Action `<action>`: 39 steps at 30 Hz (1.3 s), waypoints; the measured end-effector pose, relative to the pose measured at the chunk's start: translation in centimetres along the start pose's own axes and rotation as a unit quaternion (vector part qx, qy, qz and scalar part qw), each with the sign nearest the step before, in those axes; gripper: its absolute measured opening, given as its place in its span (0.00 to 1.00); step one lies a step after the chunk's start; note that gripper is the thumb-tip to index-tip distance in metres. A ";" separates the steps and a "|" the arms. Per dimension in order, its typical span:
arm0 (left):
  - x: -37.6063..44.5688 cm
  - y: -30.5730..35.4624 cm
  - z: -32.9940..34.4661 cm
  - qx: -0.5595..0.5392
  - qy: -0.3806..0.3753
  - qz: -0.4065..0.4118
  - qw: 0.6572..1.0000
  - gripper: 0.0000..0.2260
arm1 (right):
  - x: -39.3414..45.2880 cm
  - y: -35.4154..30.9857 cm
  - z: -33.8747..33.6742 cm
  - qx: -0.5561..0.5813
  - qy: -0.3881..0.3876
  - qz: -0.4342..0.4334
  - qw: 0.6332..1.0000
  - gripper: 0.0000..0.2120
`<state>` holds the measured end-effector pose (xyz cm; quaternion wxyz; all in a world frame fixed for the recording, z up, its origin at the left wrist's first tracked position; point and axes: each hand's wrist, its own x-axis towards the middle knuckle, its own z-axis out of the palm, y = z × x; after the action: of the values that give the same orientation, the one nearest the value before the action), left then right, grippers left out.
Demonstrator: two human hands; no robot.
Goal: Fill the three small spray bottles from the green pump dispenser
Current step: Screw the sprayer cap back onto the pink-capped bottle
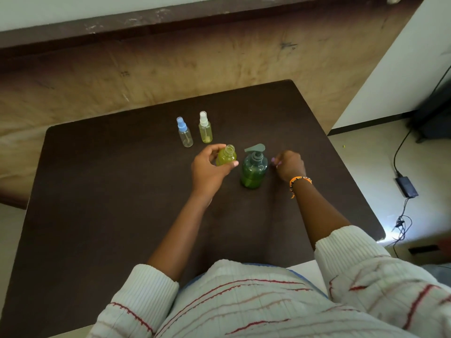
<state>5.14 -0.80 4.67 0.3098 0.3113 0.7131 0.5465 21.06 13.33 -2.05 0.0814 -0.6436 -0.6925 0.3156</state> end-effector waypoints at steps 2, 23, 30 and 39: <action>0.0 0.4 -0.3 -0.016 0.008 -0.003 1.000 0.18 | 0.0 -1.5 -1.7 0.066 0.035 -0.015 0.997 0.06; -0.2 5.3 -2.9 -0.117 0.063 0.039 0.990 0.17 | -11.2 -17.0 -10.6 0.453 -0.021 -0.386 0.803 0.14; -0.8 6.2 -2.9 -0.125 0.049 0.052 0.990 0.18 | -10.7 -16.6 -9.0 0.408 -0.045 -0.380 0.829 0.14; -0.9 7.7 -4.2 -0.099 0.040 0.106 0.989 0.19 | -10.4 -16.1 -8.4 0.339 -0.150 -0.381 0.847 0.13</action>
<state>3.27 -2.35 13.14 0.2504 0.3306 0.6302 0.6564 13.53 6.78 16.37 0.3037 -0.2064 -0.7373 0.5670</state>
